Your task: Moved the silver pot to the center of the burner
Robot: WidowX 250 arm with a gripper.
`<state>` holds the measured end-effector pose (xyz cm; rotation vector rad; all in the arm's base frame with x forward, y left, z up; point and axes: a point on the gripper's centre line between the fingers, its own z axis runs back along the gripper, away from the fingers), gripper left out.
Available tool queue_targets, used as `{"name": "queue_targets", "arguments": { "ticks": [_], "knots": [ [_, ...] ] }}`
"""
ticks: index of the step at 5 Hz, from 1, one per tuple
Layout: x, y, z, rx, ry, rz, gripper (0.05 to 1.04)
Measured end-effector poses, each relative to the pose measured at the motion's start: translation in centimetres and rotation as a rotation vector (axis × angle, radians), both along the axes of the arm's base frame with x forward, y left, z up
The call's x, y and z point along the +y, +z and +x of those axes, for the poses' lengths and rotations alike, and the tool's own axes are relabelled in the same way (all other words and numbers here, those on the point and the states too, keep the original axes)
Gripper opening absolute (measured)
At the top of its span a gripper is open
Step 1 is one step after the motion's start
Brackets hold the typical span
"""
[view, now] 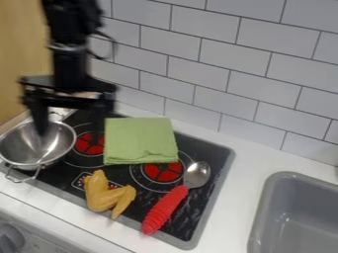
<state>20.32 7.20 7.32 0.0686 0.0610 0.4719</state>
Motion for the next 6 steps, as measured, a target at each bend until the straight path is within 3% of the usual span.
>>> {"name": "queue_targets", "arguments": {
  "ticks": [1, 2, 3, 5, 6],
  "knots": [
    [4.7, 0.2, -1.5, -0.057, 0.11, -0.011, 0.999],
    [6.9, -0.2, -2.0, -0.093, 0.158, -0.043, 0.999],
    [7.9, -2.0, -1.0, -0.117, 0.186, -0.128, 0.999],
    [8.1, -4.3, -0.3, -0.147, 0.196, -0.196, 0.999],
    [8.7, -5.8, 0.2, -0.164, 0.222, -0.269, 0.999]
  ]
}}
